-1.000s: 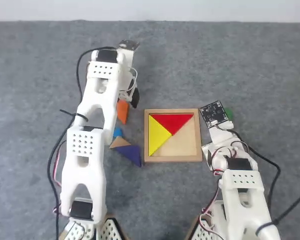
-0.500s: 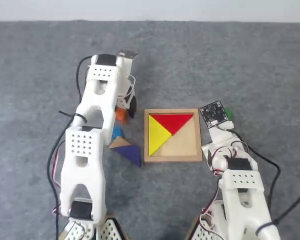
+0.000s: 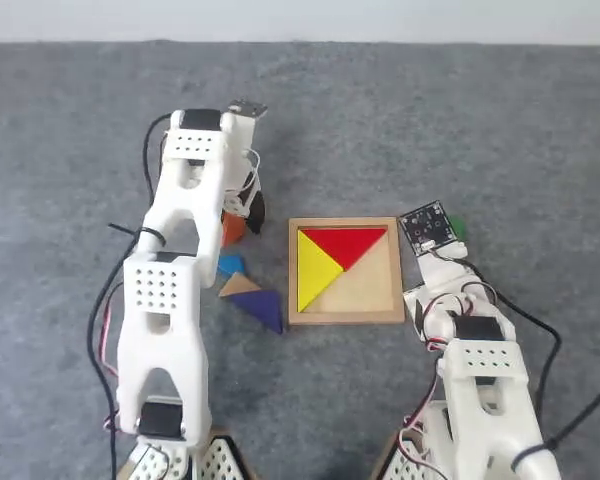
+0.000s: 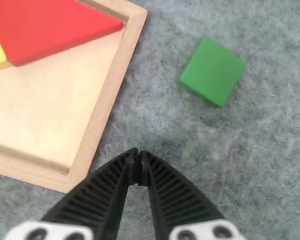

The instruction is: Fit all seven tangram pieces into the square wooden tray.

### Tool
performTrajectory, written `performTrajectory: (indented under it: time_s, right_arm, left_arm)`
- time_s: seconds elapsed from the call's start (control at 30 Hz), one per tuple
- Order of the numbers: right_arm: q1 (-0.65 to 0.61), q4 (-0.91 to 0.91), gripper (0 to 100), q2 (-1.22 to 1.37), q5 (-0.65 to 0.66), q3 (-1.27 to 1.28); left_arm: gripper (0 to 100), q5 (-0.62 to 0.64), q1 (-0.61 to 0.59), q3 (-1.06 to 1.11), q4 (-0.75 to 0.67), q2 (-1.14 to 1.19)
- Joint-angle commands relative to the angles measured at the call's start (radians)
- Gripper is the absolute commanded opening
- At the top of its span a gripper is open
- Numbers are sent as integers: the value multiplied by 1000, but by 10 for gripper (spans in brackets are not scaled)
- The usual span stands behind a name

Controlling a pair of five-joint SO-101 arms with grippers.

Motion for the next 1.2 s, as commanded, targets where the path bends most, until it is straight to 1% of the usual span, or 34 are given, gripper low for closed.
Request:
performTrajectory:
  time_s: [0.0, 0.13, 0.27, 0.37, 0.53, 0.67, 0.73, 0.83, 1.0, 1.17]
  right_arm:
    - [-4, -21, 6, -16, -5, -3]
    - [-2, -21, 6, -16, -5, -3]
    - [-2, -21, 6, -16, -3, -3]
    - [-2, -21, 6, -16, -3, -3]
    - [-2, -21, 6, -16, -3, -3]
    - [-2, -21, 6, -16, -3, -3]
    - [-2, -21, 6, -16, -3, -2]
    - [-2, -22, 6, -16, -3, 5]
    - [-2, -44, 6, -16, -3, 11]
    - [-2, -42, 6, -16, -3, 11]
  left_arm:
    - [207, -14, 44, 58, 41, -158]
    - [209, -15, 104, 145, 31, -186]
    - [209, -17, 129, 165, 14, -189]
    - [207, -15, 124, 143, 17, -198]
    - [207, -12, 84, 127, 6, -187]
    - [207, -18, 52, 127, -46, -187]
    - [207, -48, 41, 131, -83, -186]
    - [207, -75, 38, 142, -117, -164]
    - [207, -83, 54, 142, -153, -72]
    - [205, -83, 69, 140, -150, -25]
